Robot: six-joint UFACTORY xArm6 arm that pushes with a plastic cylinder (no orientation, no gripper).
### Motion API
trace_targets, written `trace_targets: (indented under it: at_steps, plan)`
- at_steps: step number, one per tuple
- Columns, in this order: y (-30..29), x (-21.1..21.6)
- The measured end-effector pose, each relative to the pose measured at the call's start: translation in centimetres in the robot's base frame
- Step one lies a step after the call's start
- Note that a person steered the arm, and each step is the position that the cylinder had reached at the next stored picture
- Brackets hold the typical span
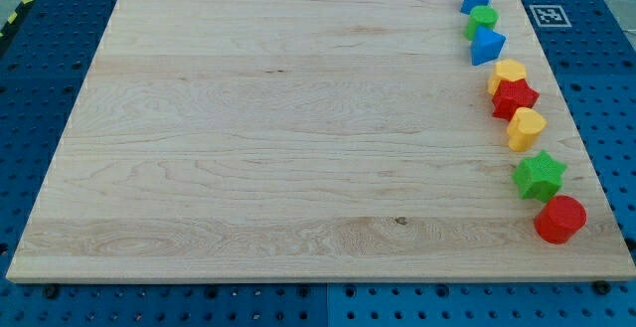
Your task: Move the red circle to the center of the board
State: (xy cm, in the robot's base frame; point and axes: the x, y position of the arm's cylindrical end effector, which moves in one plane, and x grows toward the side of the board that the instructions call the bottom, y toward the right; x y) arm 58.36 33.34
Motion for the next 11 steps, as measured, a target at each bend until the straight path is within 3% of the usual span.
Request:
trace_targets:
  at_steps: [7, 11]
  plan:
    - [-16.2, 0.0]
    - [-26.1, -5.8]
